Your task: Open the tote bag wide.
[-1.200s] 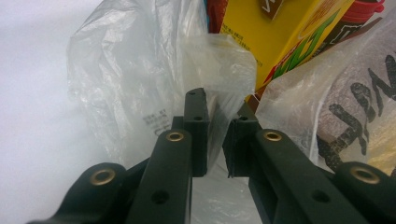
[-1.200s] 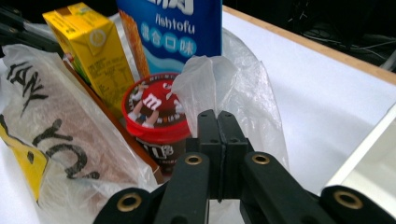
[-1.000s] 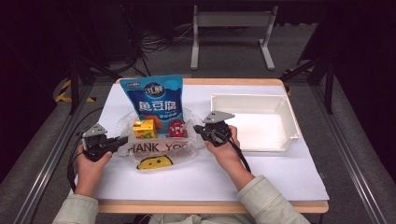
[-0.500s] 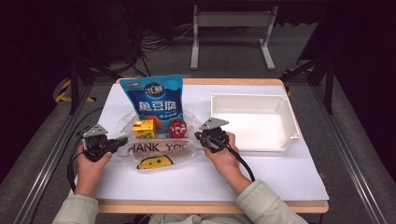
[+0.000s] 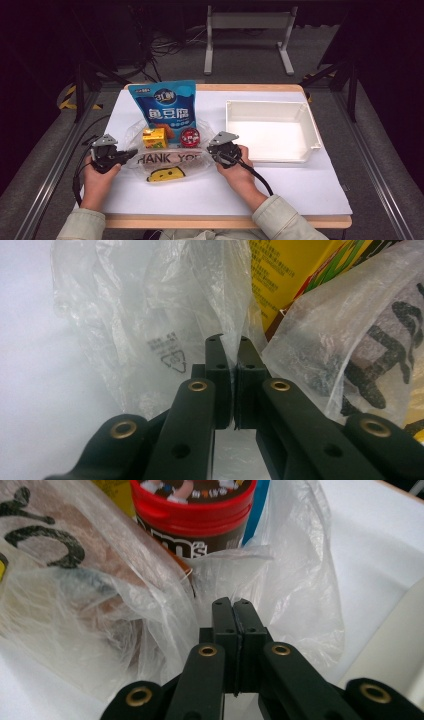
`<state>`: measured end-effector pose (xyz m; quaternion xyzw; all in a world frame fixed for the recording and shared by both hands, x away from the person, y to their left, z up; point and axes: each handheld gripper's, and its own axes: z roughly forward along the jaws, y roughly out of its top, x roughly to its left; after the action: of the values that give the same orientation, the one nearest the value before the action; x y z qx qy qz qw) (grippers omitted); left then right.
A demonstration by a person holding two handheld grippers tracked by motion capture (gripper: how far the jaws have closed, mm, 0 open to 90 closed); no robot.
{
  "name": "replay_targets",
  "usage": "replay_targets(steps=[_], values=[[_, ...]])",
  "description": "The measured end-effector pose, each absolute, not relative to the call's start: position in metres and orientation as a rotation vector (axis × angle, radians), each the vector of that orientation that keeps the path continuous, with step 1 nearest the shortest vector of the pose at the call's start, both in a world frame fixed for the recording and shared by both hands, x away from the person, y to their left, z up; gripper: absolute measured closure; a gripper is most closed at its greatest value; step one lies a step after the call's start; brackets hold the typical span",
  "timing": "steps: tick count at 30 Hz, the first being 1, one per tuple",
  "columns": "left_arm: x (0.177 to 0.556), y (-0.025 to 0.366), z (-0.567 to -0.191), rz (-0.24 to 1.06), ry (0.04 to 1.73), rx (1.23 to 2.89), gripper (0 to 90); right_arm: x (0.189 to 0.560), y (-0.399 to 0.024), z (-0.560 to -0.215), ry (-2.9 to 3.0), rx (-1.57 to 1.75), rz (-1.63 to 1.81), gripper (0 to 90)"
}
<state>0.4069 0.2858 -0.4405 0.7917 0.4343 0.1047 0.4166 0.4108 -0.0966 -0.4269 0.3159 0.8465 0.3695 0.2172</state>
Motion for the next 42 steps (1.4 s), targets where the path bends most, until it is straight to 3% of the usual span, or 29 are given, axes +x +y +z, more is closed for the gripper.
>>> replay_targets(steps=[18,28,42], values=[[0.404,0.285,-0.439,0.266,1.085,1.981,84.9,0.413,-0.094,-0.44,2.43,0.878,0.946,85.9],[0.395,0.289,-0.432,0.29,1.067,1.953,83.1,0.402,-0.096,-0.417,2.372,0.855,0.993,65.1],[0.393,0.288,-0.431,0.295,1.053,1.951,82.9,0.396,-0.11,-0.379,2.338,0.743,1.261,56.4]])
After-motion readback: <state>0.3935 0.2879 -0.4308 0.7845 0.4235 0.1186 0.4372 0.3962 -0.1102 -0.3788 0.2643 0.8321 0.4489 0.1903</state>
